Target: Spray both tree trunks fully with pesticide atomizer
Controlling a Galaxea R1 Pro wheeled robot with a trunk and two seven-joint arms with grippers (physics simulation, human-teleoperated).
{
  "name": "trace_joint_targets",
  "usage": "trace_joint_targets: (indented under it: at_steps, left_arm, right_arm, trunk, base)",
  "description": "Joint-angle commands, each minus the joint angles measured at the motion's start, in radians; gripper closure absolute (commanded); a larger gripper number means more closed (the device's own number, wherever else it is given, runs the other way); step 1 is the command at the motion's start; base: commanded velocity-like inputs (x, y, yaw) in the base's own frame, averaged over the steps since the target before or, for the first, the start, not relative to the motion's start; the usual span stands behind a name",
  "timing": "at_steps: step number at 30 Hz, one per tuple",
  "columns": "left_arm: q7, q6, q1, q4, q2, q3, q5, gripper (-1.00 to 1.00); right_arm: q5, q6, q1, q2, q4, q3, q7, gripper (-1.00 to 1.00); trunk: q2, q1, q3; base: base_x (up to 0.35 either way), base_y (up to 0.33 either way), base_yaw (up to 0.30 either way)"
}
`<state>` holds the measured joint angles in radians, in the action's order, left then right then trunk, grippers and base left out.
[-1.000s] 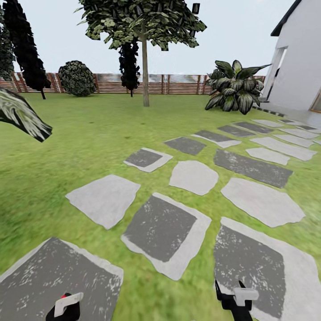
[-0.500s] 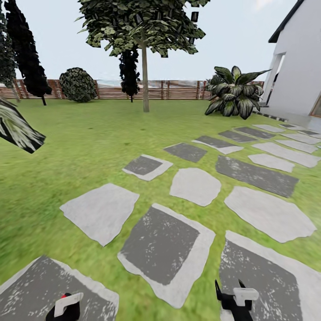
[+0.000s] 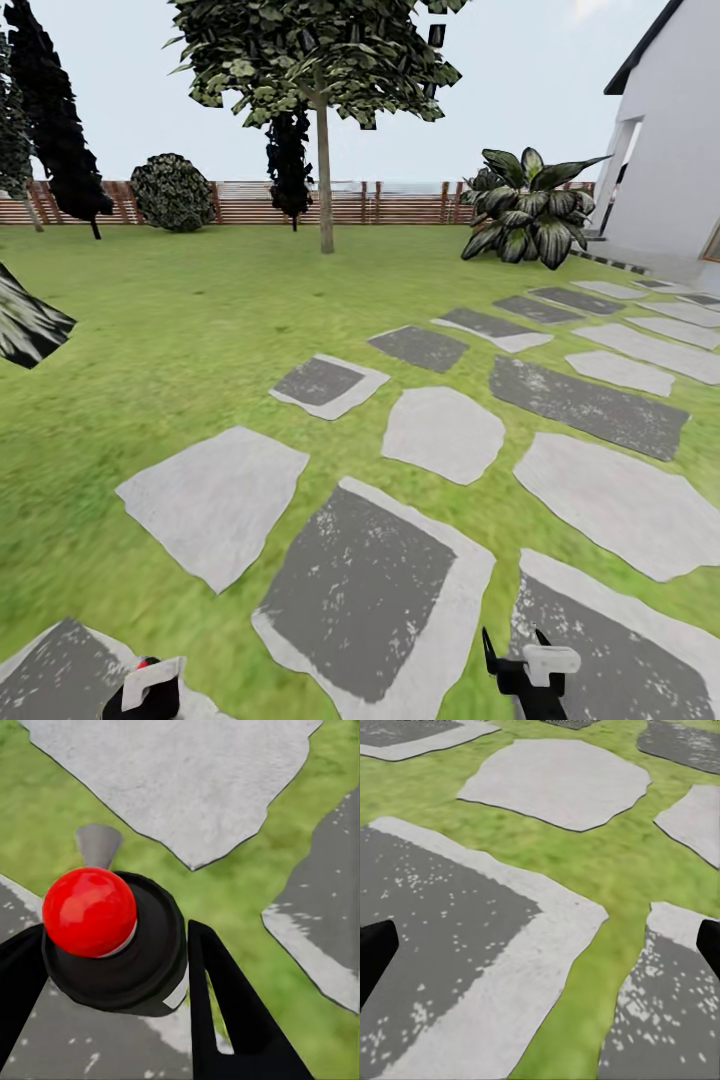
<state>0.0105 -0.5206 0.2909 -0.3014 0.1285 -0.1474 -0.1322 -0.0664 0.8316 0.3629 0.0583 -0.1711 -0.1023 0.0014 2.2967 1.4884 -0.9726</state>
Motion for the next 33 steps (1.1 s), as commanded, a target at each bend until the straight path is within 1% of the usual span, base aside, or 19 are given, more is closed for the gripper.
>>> trace_joint_targets:
  at_steps: [1, 33]
  left_arm:
    - [0.001, -0.003, 0.001, 0.001, 0.000, 0.003, -0.009, 1.00]
    - [0.000, -0.004, 0.001, 0.001, 0.000, 0.005, -0.009, 1.00]
  right_arm:
    - [-0.007, 0.003, 0.001, 0.000, 0.001, -0.007, 0.000, -1.00]
    - [-0.007, 0.003, 0.001, -0.003, 0.001, -0.005, 0.000, -1.00]
  trunk:
    - [0.000, 0.000, -0.001]
    - [0.000, 0.000, -0.001]
  base:
    - [0.339, 0.000, 0.000]
    - [0.339, 0.000, 0.000]
